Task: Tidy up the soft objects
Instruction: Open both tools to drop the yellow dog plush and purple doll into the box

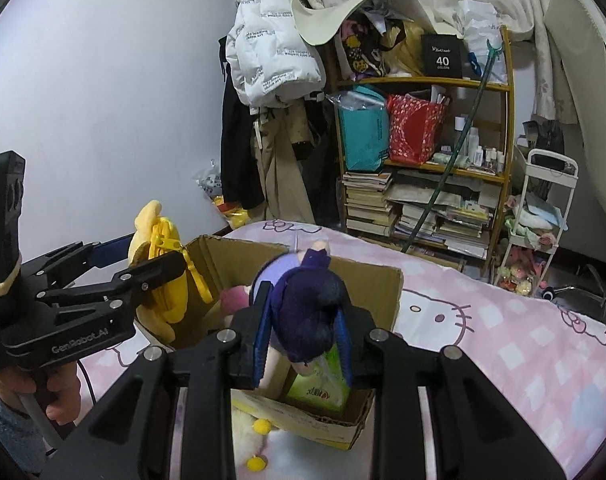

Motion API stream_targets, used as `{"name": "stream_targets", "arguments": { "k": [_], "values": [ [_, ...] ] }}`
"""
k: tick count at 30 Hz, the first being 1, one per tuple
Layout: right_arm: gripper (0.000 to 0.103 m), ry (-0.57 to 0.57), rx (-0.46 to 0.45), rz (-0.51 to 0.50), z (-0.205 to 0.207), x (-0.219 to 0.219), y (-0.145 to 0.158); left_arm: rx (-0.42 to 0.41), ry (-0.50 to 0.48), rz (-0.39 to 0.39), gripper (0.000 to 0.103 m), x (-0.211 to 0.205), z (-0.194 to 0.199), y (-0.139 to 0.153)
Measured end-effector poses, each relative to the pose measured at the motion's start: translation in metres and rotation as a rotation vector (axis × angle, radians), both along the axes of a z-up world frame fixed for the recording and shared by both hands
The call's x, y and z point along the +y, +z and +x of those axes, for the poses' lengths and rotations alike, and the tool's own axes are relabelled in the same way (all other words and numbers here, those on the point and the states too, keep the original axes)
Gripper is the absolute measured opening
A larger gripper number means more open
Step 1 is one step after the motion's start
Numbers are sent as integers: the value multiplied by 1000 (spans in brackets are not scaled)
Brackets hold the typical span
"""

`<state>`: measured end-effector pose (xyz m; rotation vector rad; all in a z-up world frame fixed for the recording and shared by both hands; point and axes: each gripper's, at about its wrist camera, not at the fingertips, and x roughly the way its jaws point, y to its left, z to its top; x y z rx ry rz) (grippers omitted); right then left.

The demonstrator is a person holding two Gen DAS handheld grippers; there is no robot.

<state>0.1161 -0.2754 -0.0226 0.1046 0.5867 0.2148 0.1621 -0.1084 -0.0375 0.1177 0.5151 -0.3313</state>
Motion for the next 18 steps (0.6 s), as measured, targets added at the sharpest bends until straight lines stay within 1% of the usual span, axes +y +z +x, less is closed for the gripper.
{"name": "stream_targets", "arguments": {
  "k": [1, 6, 7, 10, 12, 13, 15, 18],
  "values": [
    [30, 1, 5, 4, 0, 0, -1, -4, 2, 0, 66, 0, -1, 1],
    [31, -5, 29, 19, -2, -2, 0, -7, 16, -10, 80, 4, -4, 3],
    [31, -3, 31, 19, -3, -2, 1, -8, 22, -7, 81, 5, -5, 3],
    [38, -6, 31, 21, -4, -3, 2, -7, 42, -11, 85, 9, -8, 4],
    [43, -7, 28, 27, -7, -5, 3, -2, 52, -28, 90, 13, -10, 6],
    [44, -10, 24, 27, -9, -5, 5, -5, 59, -31, 91, 14, -11, 7],
    [51, -11, 21, 28, -11, -5, 7, -12, 73, -29, 92, 18, -13, 11],
    [52, -10, 15, 33, -18, -6, 12, -14, 90, -9, 93, 21, -18, 16]
  ]
}}
